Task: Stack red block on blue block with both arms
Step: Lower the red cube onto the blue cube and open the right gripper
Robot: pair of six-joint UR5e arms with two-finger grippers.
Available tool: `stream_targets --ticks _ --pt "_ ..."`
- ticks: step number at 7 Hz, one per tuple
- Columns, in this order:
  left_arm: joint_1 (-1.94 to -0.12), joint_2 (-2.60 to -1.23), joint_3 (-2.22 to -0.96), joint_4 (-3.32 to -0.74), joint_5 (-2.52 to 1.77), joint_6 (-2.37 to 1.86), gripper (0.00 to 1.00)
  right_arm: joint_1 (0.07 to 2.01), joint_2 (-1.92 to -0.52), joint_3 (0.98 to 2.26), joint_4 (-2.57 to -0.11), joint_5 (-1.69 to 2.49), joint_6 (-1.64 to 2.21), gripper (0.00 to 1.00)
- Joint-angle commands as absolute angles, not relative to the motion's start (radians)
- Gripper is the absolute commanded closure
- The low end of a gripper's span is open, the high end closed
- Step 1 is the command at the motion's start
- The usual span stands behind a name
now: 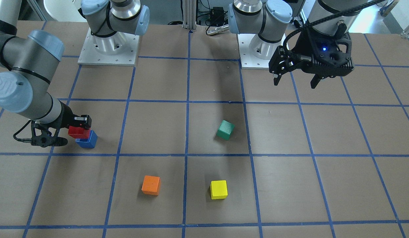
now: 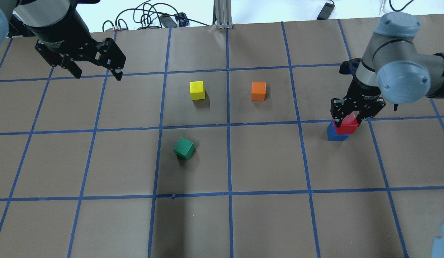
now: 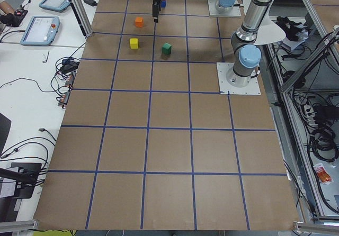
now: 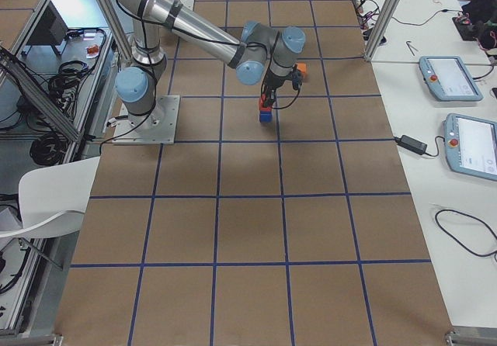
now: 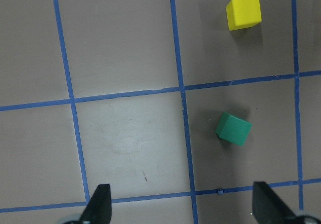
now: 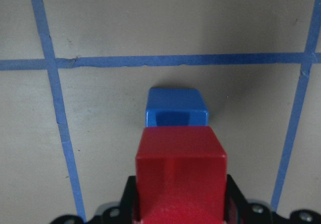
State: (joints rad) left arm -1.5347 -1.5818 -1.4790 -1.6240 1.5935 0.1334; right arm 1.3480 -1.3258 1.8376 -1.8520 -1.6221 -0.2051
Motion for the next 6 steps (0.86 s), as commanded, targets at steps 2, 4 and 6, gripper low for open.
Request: stream_targets --ticks 2,4,6 --pt "-1.536 -1.582 -1.473 -1.624 1.586 0.132 0.00 1.344 -1.324 1.844 -1.858 -1.624 -0.209 1.00" --pt "-1.536 -1.583 -1.482 -1.623 1.589 0.130 0.00 1.344 -1.321 1.844 -1.858 -1.623 -0.209 1.00" --pt "-1.536 -1.588 -1.477 -1.621 1.589 0.129 0.00 1.344 -1.318 1.842 -1.858 -1.623 -0.201 0.94"
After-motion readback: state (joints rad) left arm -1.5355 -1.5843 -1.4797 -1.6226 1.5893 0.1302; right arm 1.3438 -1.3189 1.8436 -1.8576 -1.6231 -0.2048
